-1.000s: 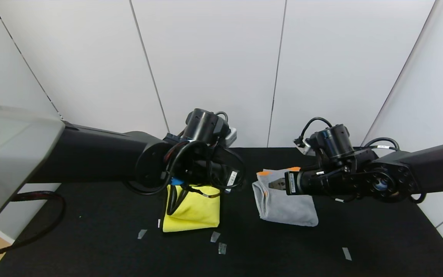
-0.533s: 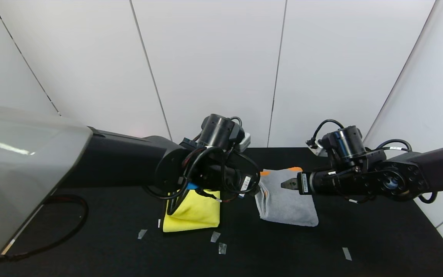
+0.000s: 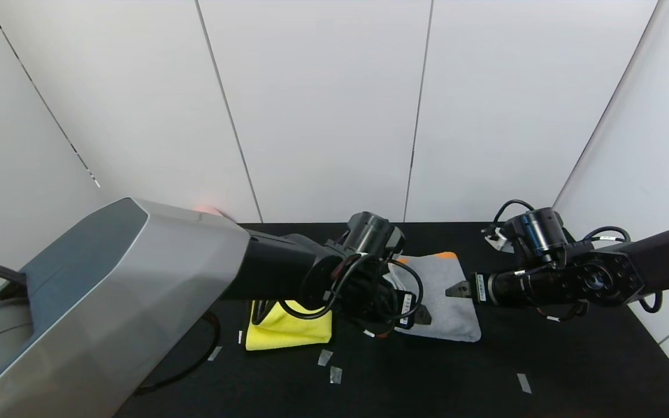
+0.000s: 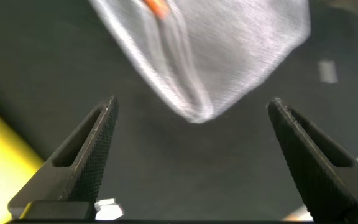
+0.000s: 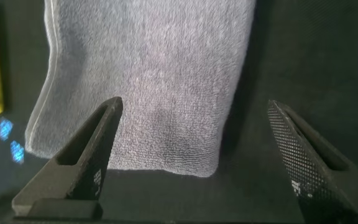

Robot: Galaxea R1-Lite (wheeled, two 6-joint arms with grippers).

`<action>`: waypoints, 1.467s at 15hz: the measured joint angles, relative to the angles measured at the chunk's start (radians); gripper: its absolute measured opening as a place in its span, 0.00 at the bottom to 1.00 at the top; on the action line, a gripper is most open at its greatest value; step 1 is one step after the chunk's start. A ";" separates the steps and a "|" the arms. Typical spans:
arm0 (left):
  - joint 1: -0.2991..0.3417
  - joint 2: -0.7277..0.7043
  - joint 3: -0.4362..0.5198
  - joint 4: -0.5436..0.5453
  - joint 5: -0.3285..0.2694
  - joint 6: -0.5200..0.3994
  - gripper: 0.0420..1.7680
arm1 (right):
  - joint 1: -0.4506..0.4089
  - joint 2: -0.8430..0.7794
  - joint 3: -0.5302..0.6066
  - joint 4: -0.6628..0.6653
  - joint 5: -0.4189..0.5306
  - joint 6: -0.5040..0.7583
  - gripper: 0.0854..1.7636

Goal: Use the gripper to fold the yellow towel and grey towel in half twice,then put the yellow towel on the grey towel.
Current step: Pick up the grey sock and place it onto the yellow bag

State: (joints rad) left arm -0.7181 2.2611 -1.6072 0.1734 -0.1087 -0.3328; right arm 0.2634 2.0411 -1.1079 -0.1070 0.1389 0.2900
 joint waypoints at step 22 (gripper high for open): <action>0.050 0.154 -0.152 -0.001 -0.188 -0.264 0.97 | -0.019 0.072 -0.042 -0.005 0.068 0.165 0.96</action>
State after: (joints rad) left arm -0.6677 2.4155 -1.7594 0.1719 -0.2966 -0.5970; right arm 0.2447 2.1130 -1.1498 -0.1117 0.2072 0.4547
